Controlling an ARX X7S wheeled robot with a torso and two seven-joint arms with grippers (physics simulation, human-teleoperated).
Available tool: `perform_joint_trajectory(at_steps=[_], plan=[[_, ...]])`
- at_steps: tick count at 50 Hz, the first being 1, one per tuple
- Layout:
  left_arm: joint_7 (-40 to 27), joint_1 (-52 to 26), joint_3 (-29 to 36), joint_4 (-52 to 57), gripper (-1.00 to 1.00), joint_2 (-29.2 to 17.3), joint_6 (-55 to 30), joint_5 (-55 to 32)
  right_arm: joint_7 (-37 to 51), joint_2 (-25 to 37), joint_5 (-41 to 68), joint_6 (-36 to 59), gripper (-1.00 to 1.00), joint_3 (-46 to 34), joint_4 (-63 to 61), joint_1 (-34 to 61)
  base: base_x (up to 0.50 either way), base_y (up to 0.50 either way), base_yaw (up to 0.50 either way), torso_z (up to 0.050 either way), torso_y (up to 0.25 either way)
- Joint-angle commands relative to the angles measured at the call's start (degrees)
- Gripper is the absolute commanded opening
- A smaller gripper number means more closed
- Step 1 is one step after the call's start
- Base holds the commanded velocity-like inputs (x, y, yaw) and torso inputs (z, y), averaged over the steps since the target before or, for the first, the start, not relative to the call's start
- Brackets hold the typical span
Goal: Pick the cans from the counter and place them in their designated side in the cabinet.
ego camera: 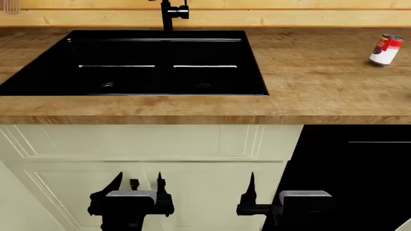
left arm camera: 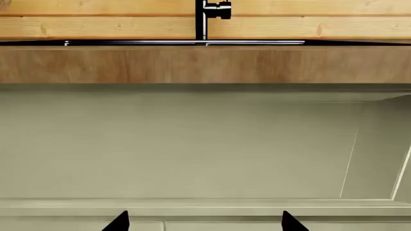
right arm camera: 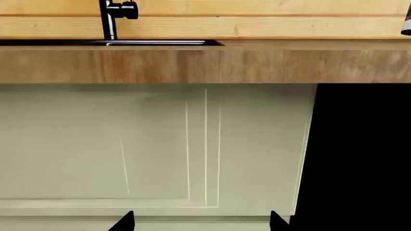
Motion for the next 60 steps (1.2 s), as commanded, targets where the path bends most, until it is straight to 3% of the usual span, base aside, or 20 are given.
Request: perform_joint_trajectory(at_steps=[1,13,60], plan=[[-0.91,-0.01,1.14,0.06,1.0,-0.94,-0.41,-0.89,1.18,0.87,0.78,-0.05,1.0,-1.23,-0.14,0.02,0.0,0.0,0.0,0.0,0.0],[-3.38,-0.28,3.45,-0.57,1.0,-2.88,-0.83,-1.98,2.49,2.92,2.94,-0.06,1.0,-3.99,0.01,0.01,0.0,-0.01,0.0,0.0,0.0],[-8.12,-0.79,7.59,-1.88,1.0,-6.18,0.27,-3.27,6.09,5.84,8.34,1.44,1.0,-6.74,0.0,0.78,0.0,-0.5,0.0,0.0,0.0]])
